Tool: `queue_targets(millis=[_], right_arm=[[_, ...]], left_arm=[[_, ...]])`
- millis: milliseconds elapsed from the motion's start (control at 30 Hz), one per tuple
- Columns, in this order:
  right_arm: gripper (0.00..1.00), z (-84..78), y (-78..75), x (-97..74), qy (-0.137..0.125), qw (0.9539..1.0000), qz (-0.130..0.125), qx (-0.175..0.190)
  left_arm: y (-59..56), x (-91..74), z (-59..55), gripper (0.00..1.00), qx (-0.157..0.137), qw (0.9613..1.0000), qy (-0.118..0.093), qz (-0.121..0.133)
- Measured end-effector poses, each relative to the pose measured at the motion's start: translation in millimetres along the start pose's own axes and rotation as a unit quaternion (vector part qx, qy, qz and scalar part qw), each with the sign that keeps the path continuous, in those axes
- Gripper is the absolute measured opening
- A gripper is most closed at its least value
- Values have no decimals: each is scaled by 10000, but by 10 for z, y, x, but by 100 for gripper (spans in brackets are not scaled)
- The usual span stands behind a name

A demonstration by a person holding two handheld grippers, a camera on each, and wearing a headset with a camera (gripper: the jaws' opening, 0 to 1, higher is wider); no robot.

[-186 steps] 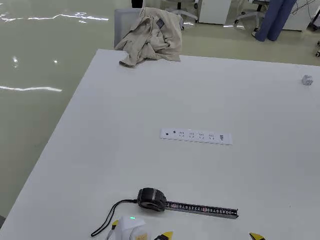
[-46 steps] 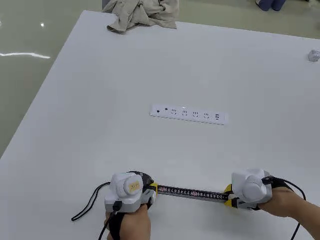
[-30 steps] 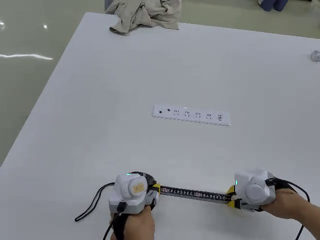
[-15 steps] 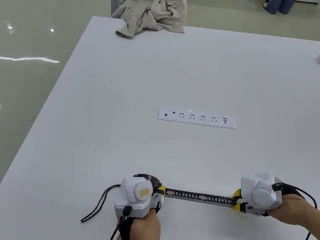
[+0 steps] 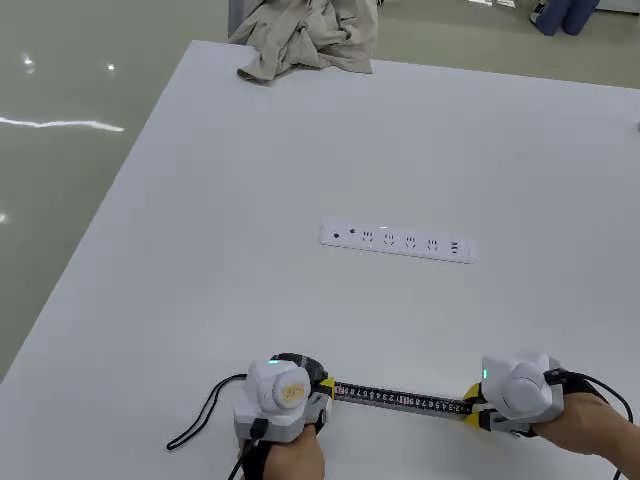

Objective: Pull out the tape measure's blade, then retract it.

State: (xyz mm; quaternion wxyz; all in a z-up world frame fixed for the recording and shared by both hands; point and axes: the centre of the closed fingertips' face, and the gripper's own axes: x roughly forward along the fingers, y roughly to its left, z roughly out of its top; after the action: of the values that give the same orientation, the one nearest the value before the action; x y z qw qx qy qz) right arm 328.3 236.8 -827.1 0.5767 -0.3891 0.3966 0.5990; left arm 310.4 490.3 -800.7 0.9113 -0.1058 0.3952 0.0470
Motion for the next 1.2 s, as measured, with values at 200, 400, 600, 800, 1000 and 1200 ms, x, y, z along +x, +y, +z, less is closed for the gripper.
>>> queue_targets(millis=[200,400,600,800,1000,1200], right_arm=[[14,65,13,9,-35,9999,70,75],[14,77,14,20,-25,9998,121,137],[14,122,27,23,-47,9998,152,142],[13,161,29,57,-73,9997,172,157],[13,193,29,66,-83,9997,193,158],[13,243,27,82,-93,9997,207,129]], left_arm=[[1,4,-1,61,9,10000,-19,-1],[2,-2,0,61,9,10000,-31,-3],[-1,-6,2,61,13,10000,-23,-2],[1,-2,-2,61,20,10000,-12,-12],[1,-2,-2,61,26,10000,-9,-11],[0,-3,-1,61,21,10000,-3,-6]])
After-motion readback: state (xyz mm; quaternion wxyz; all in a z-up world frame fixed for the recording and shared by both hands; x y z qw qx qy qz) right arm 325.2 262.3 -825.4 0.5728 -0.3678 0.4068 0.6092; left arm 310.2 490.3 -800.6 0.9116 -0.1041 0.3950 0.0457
